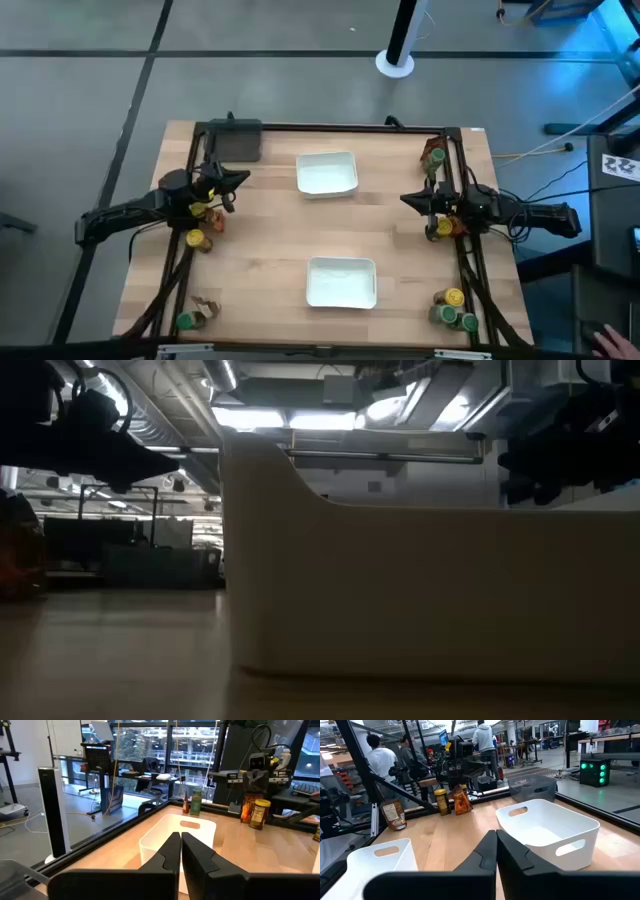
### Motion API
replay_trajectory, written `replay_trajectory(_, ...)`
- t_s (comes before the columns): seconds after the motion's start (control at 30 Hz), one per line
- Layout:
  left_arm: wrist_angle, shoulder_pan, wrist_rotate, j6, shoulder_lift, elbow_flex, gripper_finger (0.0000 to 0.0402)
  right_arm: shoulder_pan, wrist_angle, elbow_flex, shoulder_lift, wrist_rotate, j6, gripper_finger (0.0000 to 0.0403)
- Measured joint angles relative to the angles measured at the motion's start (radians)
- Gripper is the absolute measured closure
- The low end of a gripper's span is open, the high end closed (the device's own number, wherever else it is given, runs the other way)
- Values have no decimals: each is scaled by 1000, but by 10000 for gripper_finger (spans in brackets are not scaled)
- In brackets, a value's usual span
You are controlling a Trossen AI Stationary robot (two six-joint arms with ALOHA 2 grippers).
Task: Sort spices by type
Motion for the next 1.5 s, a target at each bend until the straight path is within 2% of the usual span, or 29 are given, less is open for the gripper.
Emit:
replay_trajectory(1.33,0,0,0,0,0,0,396,0,1,0,0,0,0,393)
replay_trajectory(1.5,0,0,0,0,0,0,396,0,49,6,0,6,0,393)
